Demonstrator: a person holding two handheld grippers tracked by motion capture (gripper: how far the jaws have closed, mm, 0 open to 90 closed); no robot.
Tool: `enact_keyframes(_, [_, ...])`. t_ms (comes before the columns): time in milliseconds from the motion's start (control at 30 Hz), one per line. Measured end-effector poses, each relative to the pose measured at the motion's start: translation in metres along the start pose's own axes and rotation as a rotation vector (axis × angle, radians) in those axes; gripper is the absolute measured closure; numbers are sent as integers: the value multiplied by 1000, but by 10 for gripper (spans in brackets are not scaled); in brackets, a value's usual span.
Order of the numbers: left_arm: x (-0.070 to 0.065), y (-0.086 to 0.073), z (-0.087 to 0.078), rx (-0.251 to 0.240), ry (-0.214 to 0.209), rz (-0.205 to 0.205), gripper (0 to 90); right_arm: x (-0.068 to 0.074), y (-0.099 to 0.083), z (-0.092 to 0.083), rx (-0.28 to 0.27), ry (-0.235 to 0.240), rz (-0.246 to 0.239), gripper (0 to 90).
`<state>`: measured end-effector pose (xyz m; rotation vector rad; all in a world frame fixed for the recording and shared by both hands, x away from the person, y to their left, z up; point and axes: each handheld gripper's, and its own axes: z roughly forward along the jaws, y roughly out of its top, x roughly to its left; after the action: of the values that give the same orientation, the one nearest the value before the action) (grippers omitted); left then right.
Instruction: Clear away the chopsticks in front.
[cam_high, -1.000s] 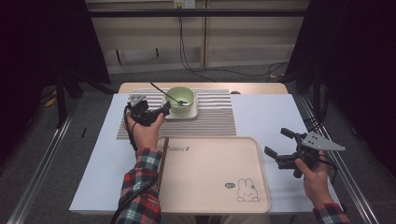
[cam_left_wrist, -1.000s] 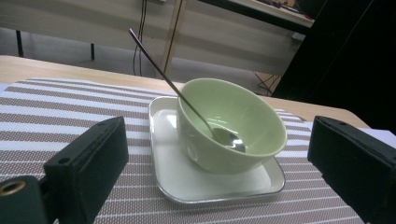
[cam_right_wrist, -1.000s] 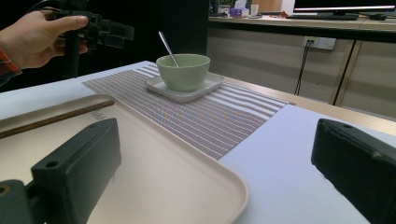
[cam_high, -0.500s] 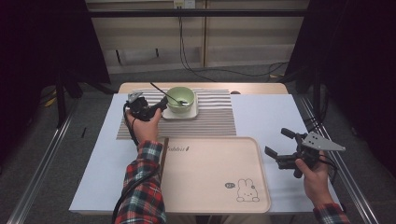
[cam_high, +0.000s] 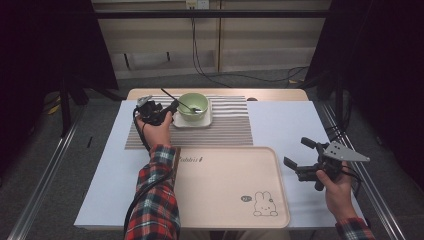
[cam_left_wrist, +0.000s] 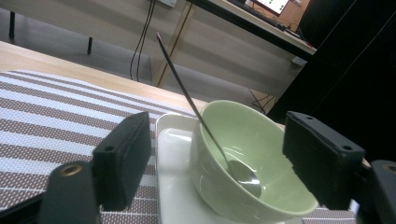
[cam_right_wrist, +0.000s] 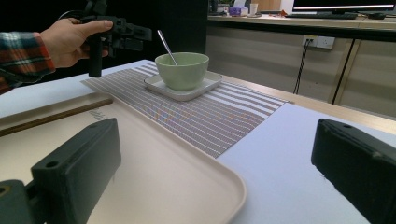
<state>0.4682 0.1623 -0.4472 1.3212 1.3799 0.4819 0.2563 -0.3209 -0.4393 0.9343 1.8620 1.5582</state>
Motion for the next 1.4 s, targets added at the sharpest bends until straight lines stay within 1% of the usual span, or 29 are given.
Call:
enact_keyframes(33, [0, 0, 3, -1, -2, -5, 254, 0, 0, 0, -1, 1, -2, 10])
enact_keyframes(67, [1, 0, 3, 8, -4, 0, 263, 0, 0, 0, 0, 2, 0, 10])
enact_keyframes(100, [1, 0, 5, -3, -7, -3, 271, 0, 0, 0, 0, 0, -3, 10])
enact_keyframes(167, [2, 1, 6, 5, -11, -10, 320, 1, 0, 0, 3, 2, 4, 10])
enact_keyframes(200, [2, 1, 7, 0, -9, -6, 323, 0, 0, 0, 0, 0, -3, 10])
enact_keyframes(267, [2, 2, 10, -14, -3, -4, 334, 0, 0, 0, 1, 2, 2, 10])
enact_keyframes(300, [2, 3, 11, -9, -12, -6, 346, 0, 0, 0, -1, -1, 0, 10])
enact_keyframes(333, [2, 3, 13, -12, -9, -9, 354, 0, 0, 0, 1, 4, 4, 10])
enact_keyframes(367, [2, 3, 13, -9, -6, 2, 355, 0, 0, 1, -1, 5, 2, 10])
enact_keyframes(400, [2, 3, 15, -15, -1, -7, 364, 0, 0, 1, 0, 4, 2, 10])
enact_keyframes(433, [3, 3, 16, -21, -8, -21, 370, 0, 0, 1, -1, 1, 4, 10])
enact_keyframes(500, [4, 3, 18, -21, -7, -35, 371, -1, 0, 1, -1, 3, 0, 10])
enact_keyframes(633, [5, 3, 23, -25, 7, -41, 395, -1, 0, 1, -1, 3, -1, 10])
enact_keyframes(733, [7, 3, 26, -31, 6, -58, 413, -1, 0, 1, -5, 0, 5, 10])
enact_keyframes(767, [7, 3, 27, -37, 19, -66, 419, -1, 0, 1, -4, 2, 4, 10])
enact_keyframes(833, [8, 2, 29, -39, 17, -84, 436, -1, 0, 0, -5, 1, 6, 10])
enact_keyframes(867, [9, 2, 30, -36, 20, -73, 454, -1, 0, 0, -7, -2, 5, 10])
enact_keyframes(933, [10, 0, 33, -49, 20, -97, 468, -1, 0, 0, -6, -3, 3, 10])
enact_keyframes(967, [10, -1, 34, -48, 26, -103, 477, -1, 0, 0, -8, -4, 5, 10])
enact_keyframes(1000, [11, -2, 35, -48, 20, -109, 486, -1, 0, 0, -6, -5, 6, 10])
enact_keyframes(1033, [12, -3, 37, -48, 27, -121, 497, -1, 0, 0, -5, -5, 8, 10])
enact_keyframes(1067, [12, -4, 38, -57, 29, -128, 504, -1, 0, 0, -5, -3, 9, 10])
enact_keyframes(1100, [13, -5, 39, -55, 29, -121, 514, -2, 0, -1, -2, -3, 4, 10])
enact_keyframes(1133, [13, -5, 40, -61, 36, -130, 520, -2, 0, -1, -4, -4, 11, 10])
enact_keyframes(1167, [13, -6, 42, -71, 32, -134, 528, -2, 0, -1, -6, -4, 12, 10])
enact_keyframes(1200, [13, -6, 43, -67, 33, -123, 537, -2, 0, -1, -6, -4, 11, 10])
enact_keyframes(1233, [13, -6, 44, -73, 34, -138, 541, -2, 0, -1, -6, -4, 11, 10])
enact_keyframes(1400, [13, -6, 49, -81, 46, -149, 580, -3, 0, -2, -10, -8, 5, 10])
